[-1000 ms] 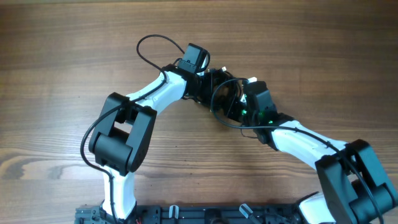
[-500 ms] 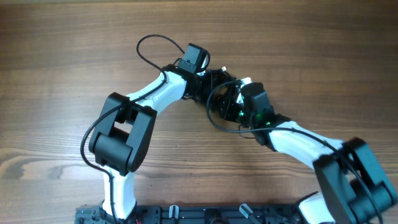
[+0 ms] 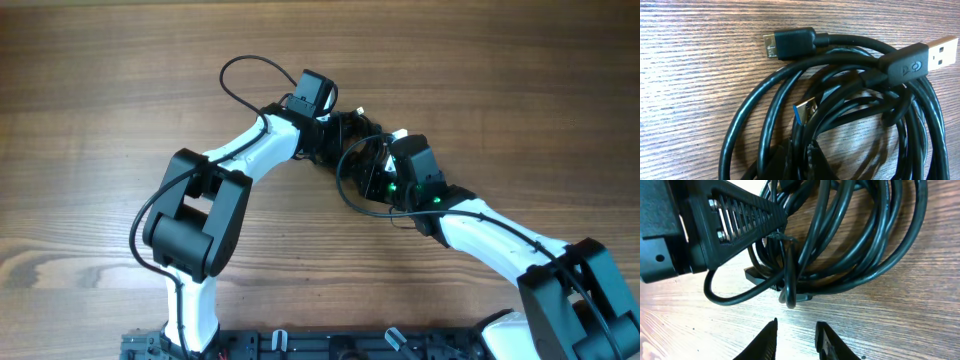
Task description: Untangle cables
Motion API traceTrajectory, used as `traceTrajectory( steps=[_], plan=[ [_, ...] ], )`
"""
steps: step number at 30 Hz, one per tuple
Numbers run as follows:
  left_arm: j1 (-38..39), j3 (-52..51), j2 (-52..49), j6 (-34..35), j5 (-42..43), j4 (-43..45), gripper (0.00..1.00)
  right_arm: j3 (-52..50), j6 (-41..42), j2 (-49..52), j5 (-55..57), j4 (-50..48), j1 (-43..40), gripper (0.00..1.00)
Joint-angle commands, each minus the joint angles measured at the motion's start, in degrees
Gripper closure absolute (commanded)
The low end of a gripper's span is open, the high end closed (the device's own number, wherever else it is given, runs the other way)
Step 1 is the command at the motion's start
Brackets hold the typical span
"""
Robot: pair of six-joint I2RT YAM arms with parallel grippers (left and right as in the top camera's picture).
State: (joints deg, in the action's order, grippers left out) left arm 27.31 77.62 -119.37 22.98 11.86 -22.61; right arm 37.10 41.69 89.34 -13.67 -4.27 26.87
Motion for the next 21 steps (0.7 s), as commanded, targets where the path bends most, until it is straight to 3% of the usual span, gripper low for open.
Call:
traceTrajectory(
  steps=[1, 21],
  plan=[
    [0.2, -0.5, -2.5, -0.3, -1.0, -0.2, 0.93, 0.0, -0.8, 1.4, 1.2, -1.3, 0.3, 0.73],
    [0.2, -0.5, -2.5, -0.3, -1.0, -0.2, 0.92, 0.0, 2.0, 4.3, 4.5, -5.1, 0.3, 0.86]
  ],
)
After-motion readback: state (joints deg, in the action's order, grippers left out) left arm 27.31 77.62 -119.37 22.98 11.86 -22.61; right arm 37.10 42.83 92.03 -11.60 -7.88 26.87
